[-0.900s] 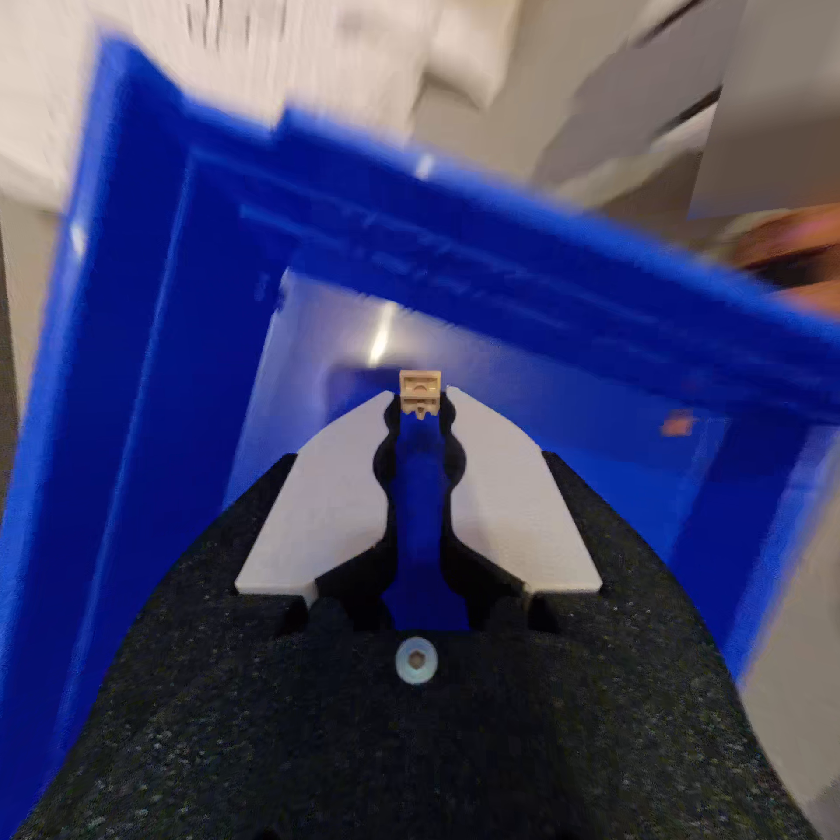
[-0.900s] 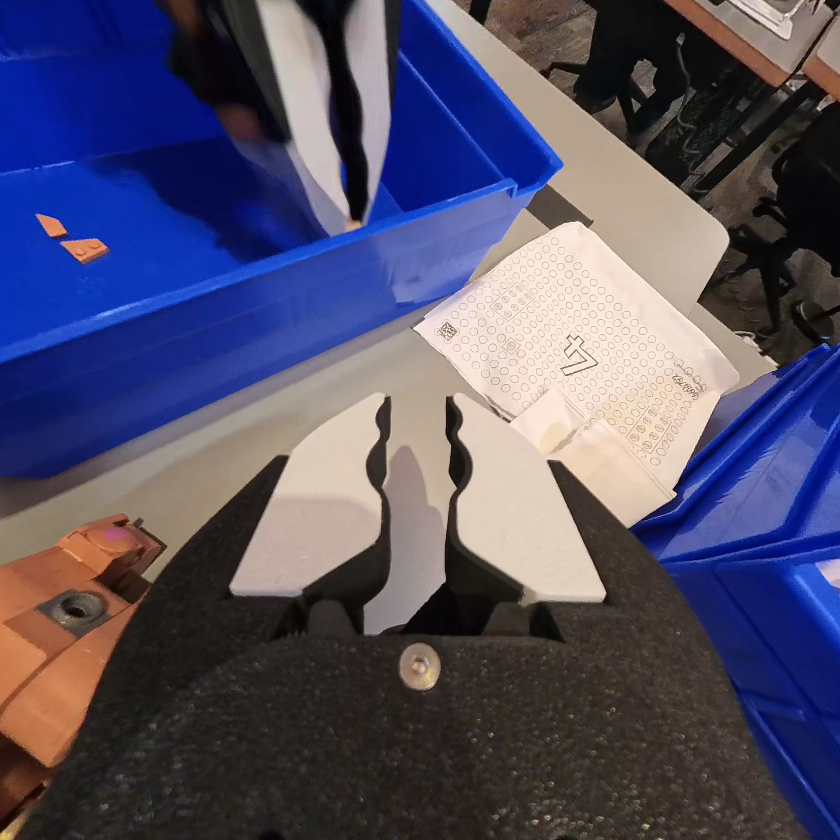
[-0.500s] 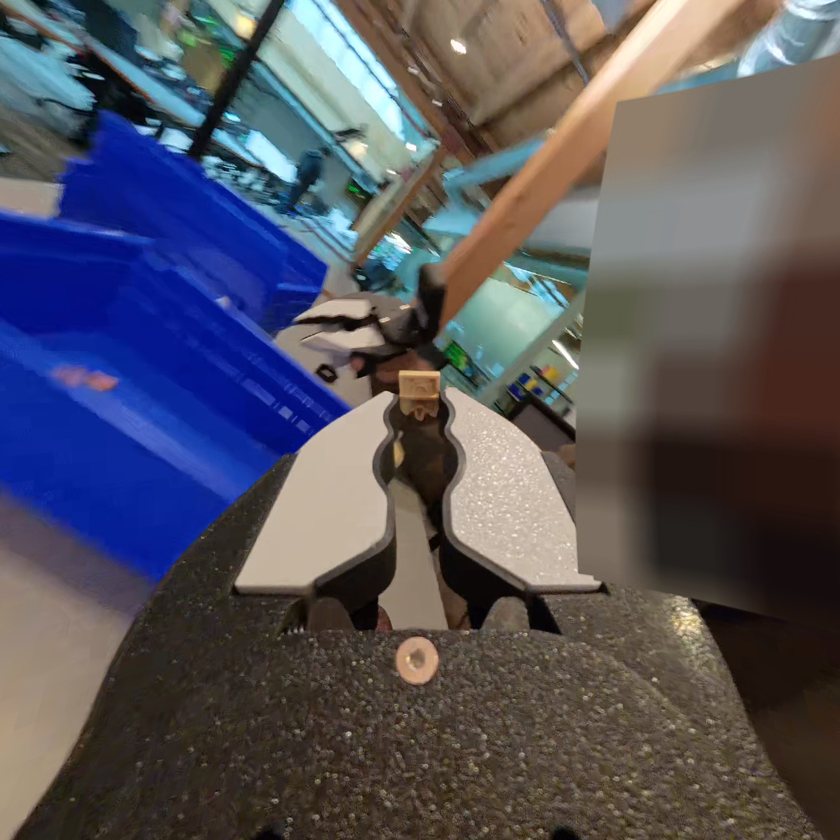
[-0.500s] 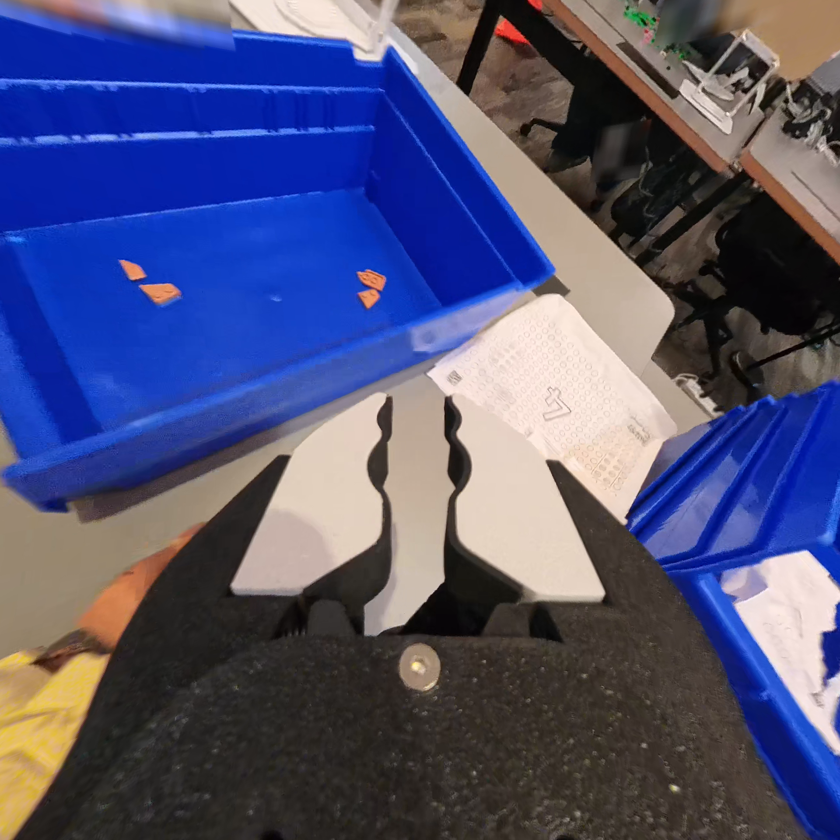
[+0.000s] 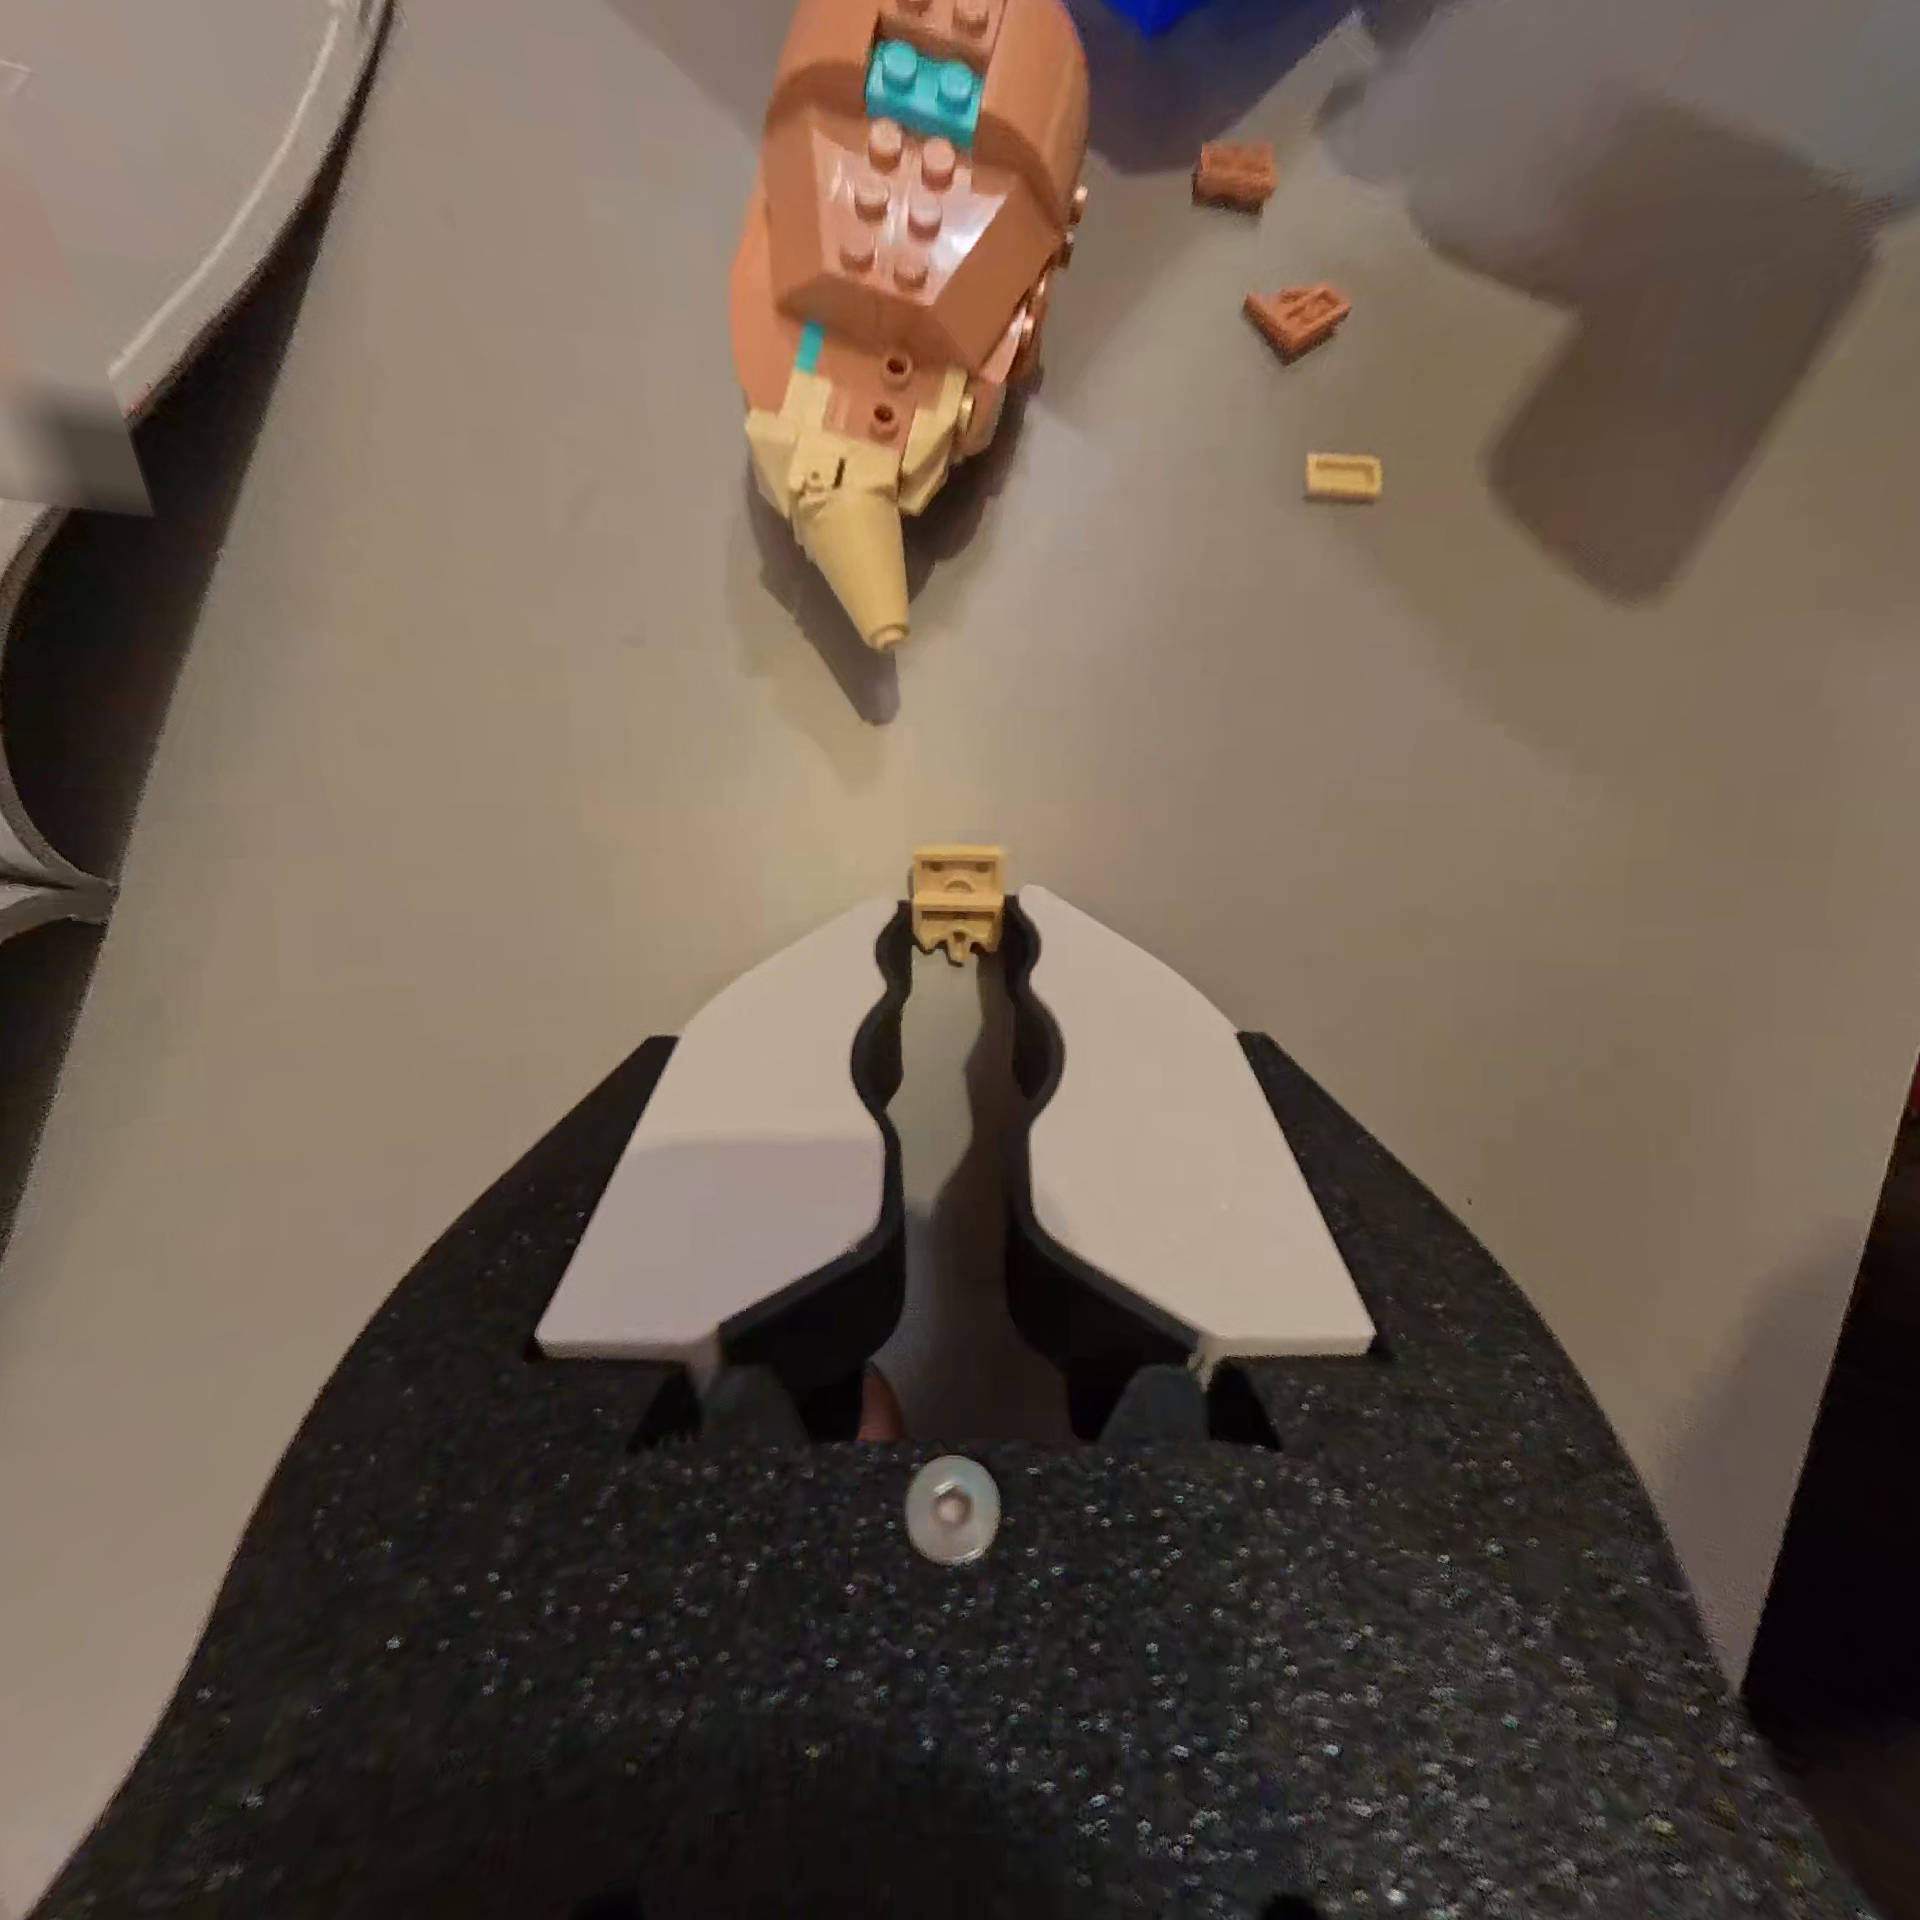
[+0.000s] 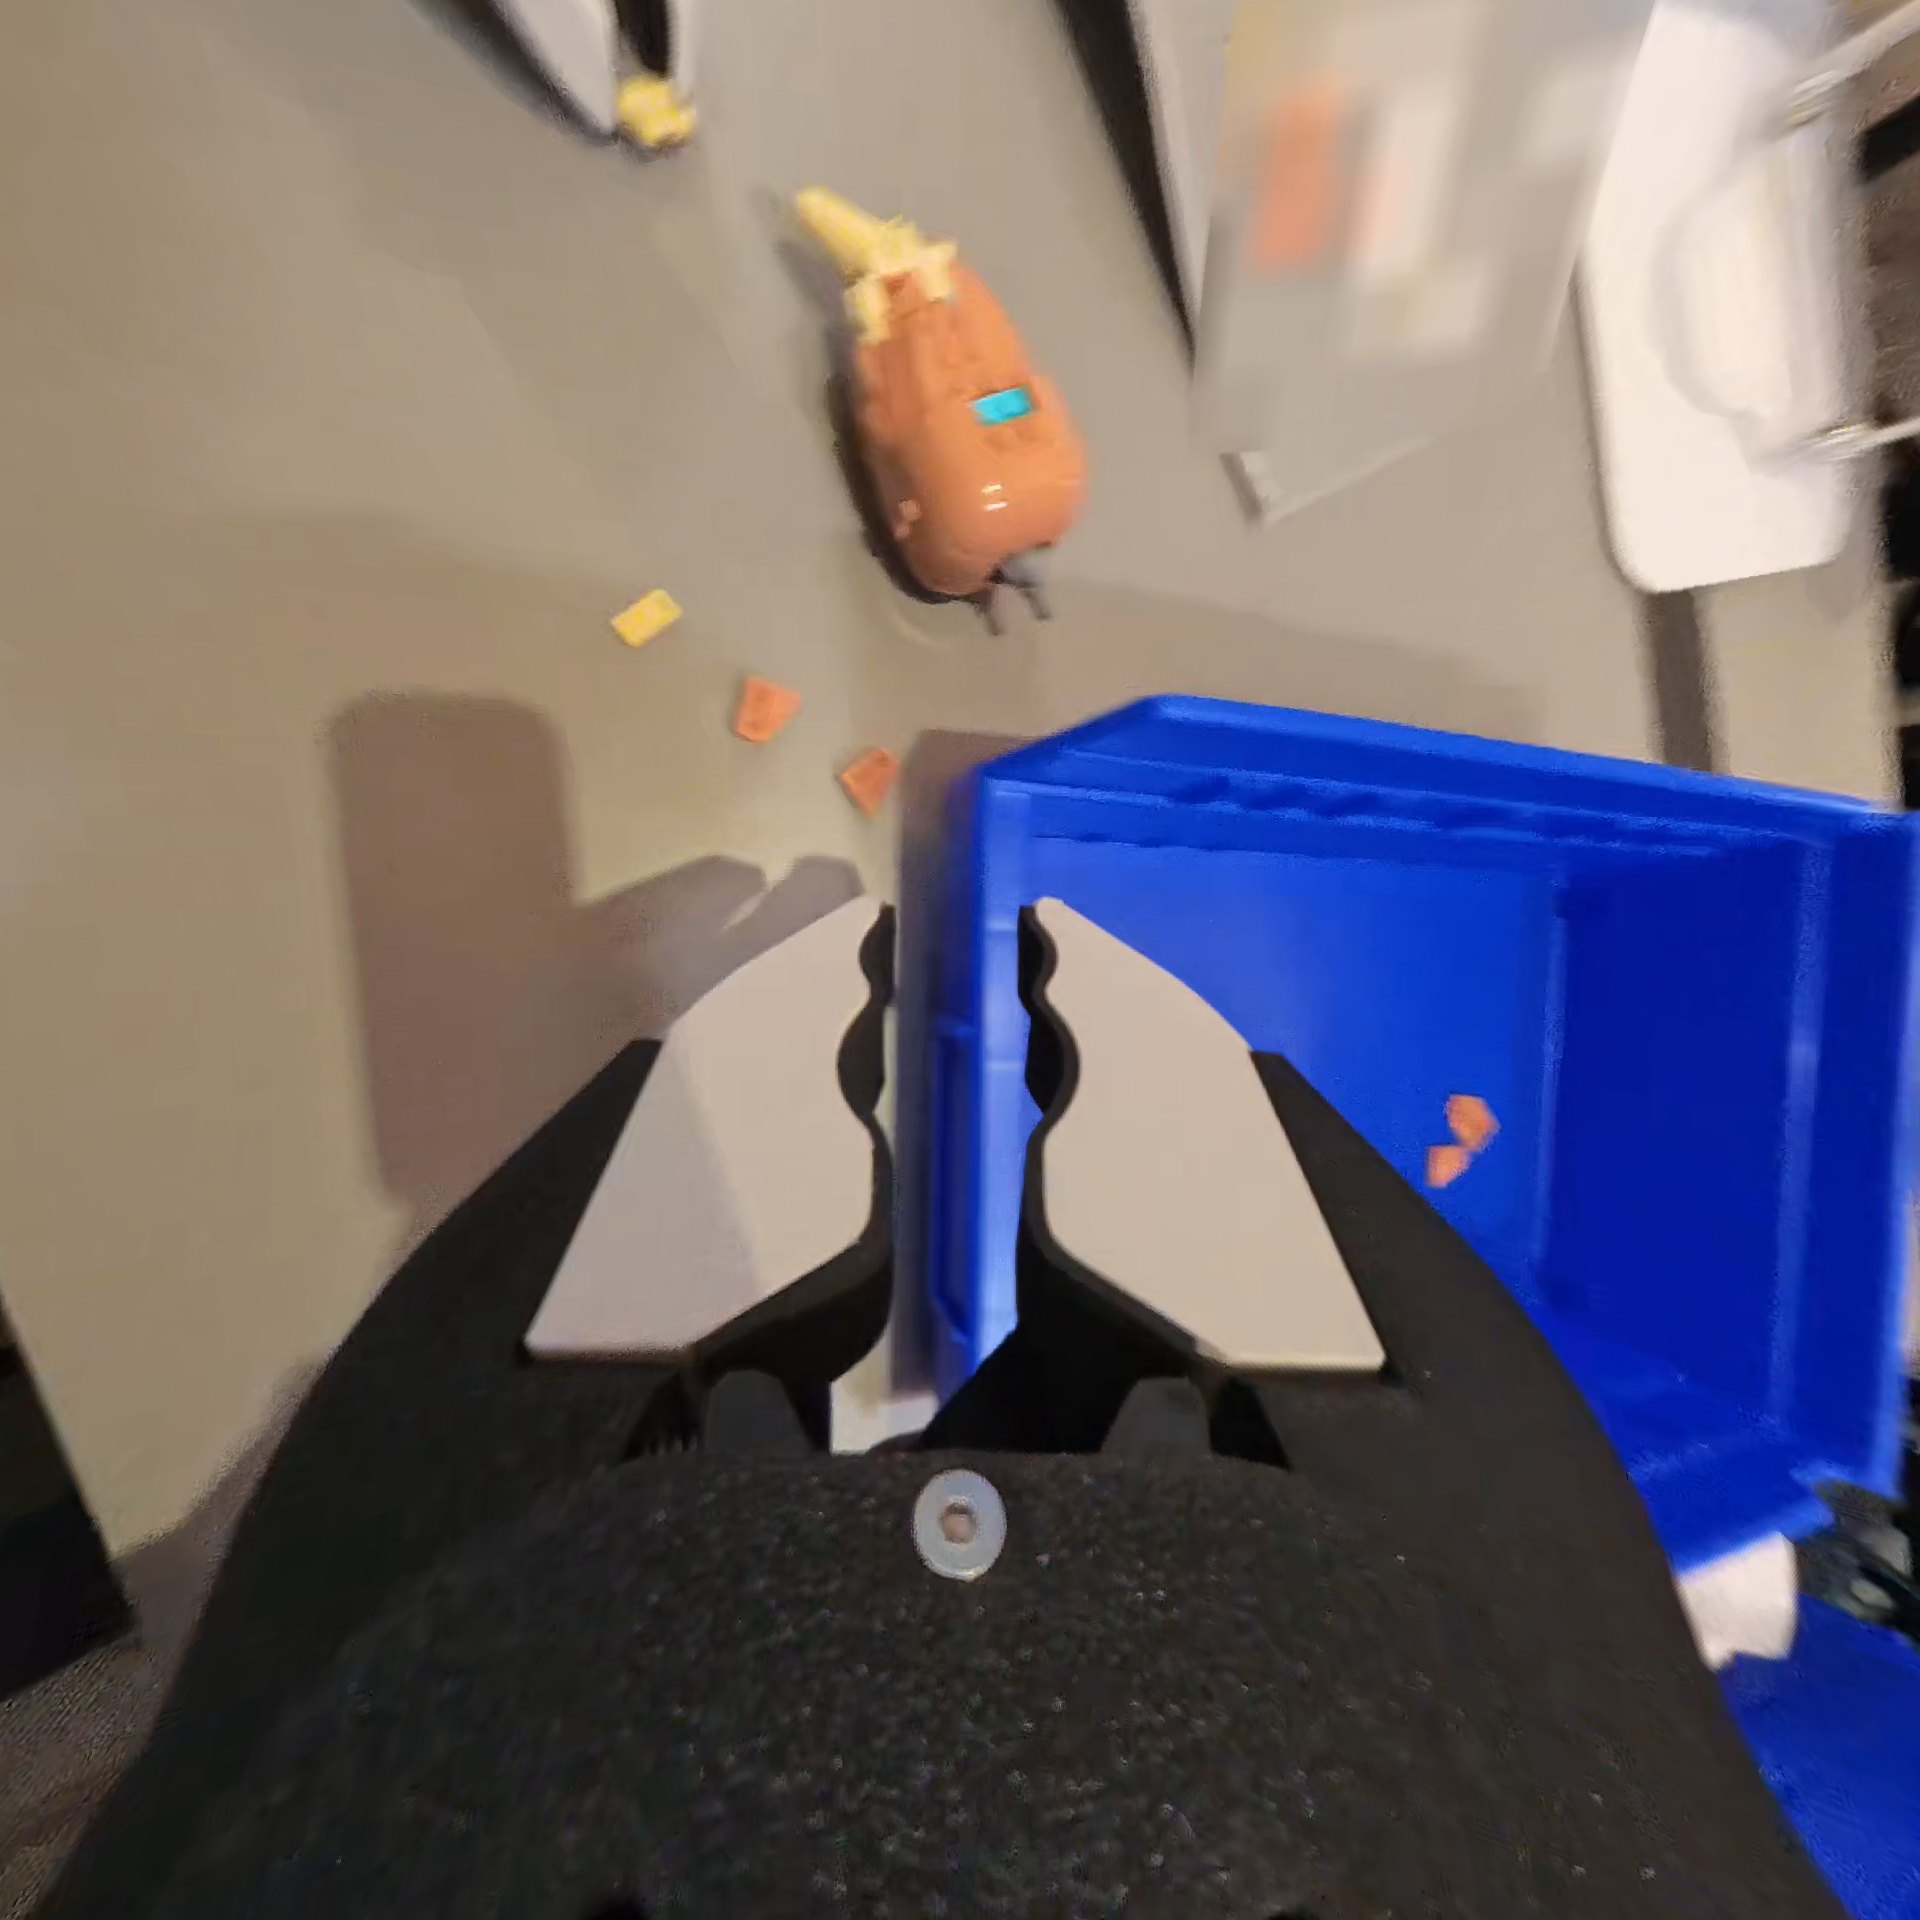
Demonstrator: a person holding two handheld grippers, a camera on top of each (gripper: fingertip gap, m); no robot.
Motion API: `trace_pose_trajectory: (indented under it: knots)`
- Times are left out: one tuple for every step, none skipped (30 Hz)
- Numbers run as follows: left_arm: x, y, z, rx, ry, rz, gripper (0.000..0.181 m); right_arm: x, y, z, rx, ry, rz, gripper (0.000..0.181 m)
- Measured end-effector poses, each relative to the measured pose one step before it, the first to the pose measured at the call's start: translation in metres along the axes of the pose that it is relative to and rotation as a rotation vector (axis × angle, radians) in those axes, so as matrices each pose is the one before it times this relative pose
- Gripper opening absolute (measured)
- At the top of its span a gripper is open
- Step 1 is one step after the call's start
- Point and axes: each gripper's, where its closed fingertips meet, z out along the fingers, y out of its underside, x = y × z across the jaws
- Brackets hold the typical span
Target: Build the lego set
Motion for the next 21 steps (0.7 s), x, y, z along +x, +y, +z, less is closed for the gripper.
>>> trace_pose_trajectory:
  knots:
    - [0.00075, -0.00078, 0.00029, 0.0199, 0.0068, 0.0031, 0.021, -0.00991, 0.0026, 0.00912, -0.0313, -0.0342, 0.0046, 0.023]
    - [0.00069, -0.0008, 0.00018, 0.019, 0.011, -0.0068, 0.023, -0.00805, 0.00475, 0.00781, -0.0359, -0.0256, 0.0087, 0.022]
    - [0.00117, -0.00044, -0.00006, 0.017, 0.0149, -0.0102, 0.024, -0.00637, 0.00623, 0.00662, -0.0361, -0.0171, 0.0098, 0.022]
    - [0.00159, -0.00028, -0.00036, 0.0171, 0.0143, -0.0048, 0.025, -0.00543, 0.00724, 0.00561, -0.0354, -0.0153, 0.0125, 0.022]
    - [0.0008, -0.00099, -0.00076, 0.0219, 0.003, -0.0009, 0.029, -0.00428, 0.00857, 0.00527, -0.0375, -0.0146, 0.0157, 0.022]
    - [0.00076, -0.00078, -0.0009, 0.0199, -0.001, 0.0019, 0.031, -0.00196, 0.00941, 0.00522, -0.0406, -0.0069, 0.0152, 0.022]
    - [0.00059, 0.0001, -0.00087, 0.0124, -0.0024, 0.0069, 0.032, 0.00158, 0.00974, 0.00513, -0.0415, 0.0096, 0.0139, 0.022]
    - [-0.00002, -0.00037, -0.00116, 0.0113, -0.0073, 0.0027, 0.033, 0.00413, 0.00919, 0.00468, -0.0389, 0.0208, 0.0138, 0.022]
    - [-0.00029, -0.00093, -0.00138, 0.0146, -0.0082, -0.0009, 0.033, 0.00476, 0.00777, 0.00403, -0.0309, 0.0207, 0.0152, 0.021]
    - [0.00037, -0.0004, -0.00111, 0.0099, -0.0023, -0.0025, 0.033, 0.00173, 0.00519, 0.00307, -0.0165, 0.0001, 0.0146, 0.015]
    - [0.00049, 0.00007, -0.00074, 0.0049, 0.0007, -0.0031, 0.033, 0.00098, 0.00193, 0.00217, 0.0025, -0.0027, 0.0143, 0.015]
    - [0.0001, 0.00018, -0.00058, 0.0034, -0.0024, -0.0025, 0.034, 0.00263, 0.001, 0.00137, 0.0064, 0.0096, 0.0146, 0.015]
    - [-0.00037, 0.00012, -0.00033, 0.0028, -0.0053, -0.0023, 0.034, 0.00362, 0.00178, 0.00129, -0.0007, 0.0148, 0.0141, 0.015]
    - [-0.00013, 0.00035, -0.00023, 0.0003, -0.0039, -0.0022, 0.034, 0.00437, 0.00287, 0.00158, -0.0057, 0.0189, 0.0099, 0.015]
    - [-0.00004, 0.00044, 0.00012, -0.0011, -0.0028, -0.0003, 0.034, 0.00497, 0.00269, 0.00191, -0.0034, 0.0191, 0.008, 0.015]
    - [-0.00032, 0.00028, 0.00035, -0.002, -0.0035, 0.001, 0.034, 0.00506, 0.00156, 0.00165, 0.0058, 0.0168, 0.0072, 0.014]
    - [-0.00025, 0.00036, 0.00052, -0.004, -0.0019, 0.0002, 0.034, 0.00495, 0.00046, 0.00128, 0.0125, 0.0127, 0.0117, 0.015]
    - [-0.00024, 0.00027, 0.00061, -0.005, 0.0002, -0.001, 0.034, 0.00475, 0.00068, 0.0013, 0.0086, 0.009, 0.0156, 0.015]
    - [-0.00004, 0.0004, 0.00081, -0.0055, 0.002, -0.0004, 0.034, 0.00423, 0.00074, 0.00122, 0.0068, 0.0083, 0.0131, 0.015]
    - [0.00008, 0.00014, 0.00044, -0.0043, 0.0021, 0.0008, 0.034, 0.00274, 0.0, 0.00049, 0.0094, 0.0039, 0.0042, 0.017]
    - [-0.00005, -0.00013, 0.00011, -0.0003, 0.0014, 0.0001, 0.035, 0.00031, -0.00054, -0.00023, 0.0128, -0.0046, -0.0017, 0.02]
